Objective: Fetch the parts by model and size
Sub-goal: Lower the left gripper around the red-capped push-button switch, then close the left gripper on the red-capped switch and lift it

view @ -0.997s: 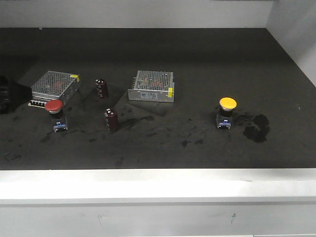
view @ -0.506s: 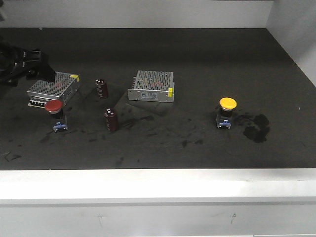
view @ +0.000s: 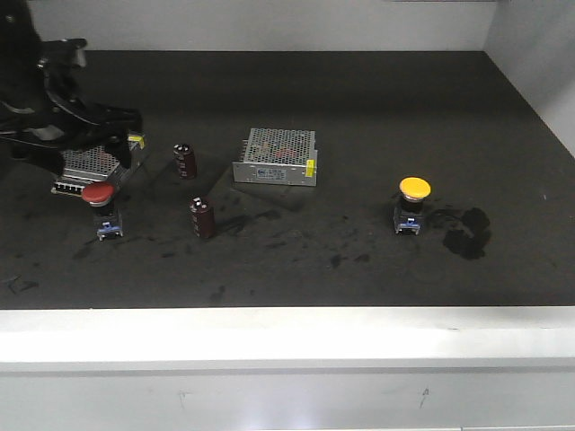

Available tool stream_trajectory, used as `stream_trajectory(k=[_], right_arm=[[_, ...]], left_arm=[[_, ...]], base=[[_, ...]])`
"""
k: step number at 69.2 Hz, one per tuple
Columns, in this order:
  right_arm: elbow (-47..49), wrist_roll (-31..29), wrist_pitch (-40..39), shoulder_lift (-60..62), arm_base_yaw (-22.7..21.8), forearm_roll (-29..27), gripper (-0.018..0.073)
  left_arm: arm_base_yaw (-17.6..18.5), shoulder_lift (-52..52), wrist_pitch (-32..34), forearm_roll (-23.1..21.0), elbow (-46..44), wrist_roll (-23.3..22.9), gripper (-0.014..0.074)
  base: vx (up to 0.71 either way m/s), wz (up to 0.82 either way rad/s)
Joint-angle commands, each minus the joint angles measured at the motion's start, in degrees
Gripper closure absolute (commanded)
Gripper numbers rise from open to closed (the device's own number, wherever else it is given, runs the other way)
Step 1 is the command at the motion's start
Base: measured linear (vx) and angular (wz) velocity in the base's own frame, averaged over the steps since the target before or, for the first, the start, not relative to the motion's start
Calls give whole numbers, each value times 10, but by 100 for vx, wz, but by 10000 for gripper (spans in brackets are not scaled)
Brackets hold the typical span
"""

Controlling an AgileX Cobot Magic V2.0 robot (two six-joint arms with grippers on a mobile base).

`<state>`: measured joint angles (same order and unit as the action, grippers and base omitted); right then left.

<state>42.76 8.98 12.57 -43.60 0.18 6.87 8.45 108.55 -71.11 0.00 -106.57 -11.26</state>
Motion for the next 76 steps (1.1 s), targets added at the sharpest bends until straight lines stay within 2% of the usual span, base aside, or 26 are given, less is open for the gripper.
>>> stream_trajectory(k=[1,35,51,63,76], right_arm=[[19,0,-41,-7,-1,0,-35],[19,0,-40,-18,-1,-1,-35],[19,0,-40,-18,-1,-1,-35],[19,0,-37,-18,-1,-1,-35],[19,0,-37,-18,-1,-1,-35]], left_arm=[[7,-8,1,-5,-30,-15,14],[7,11,1,10,-23,-42,22],[7,11,1,-14,17,-46,22],[7,11,1,22,25,-48,22],[7,17,1,25,25,-52,22]], base=[[0,0],[0,0],[0,0],[0,0],[0,0]])
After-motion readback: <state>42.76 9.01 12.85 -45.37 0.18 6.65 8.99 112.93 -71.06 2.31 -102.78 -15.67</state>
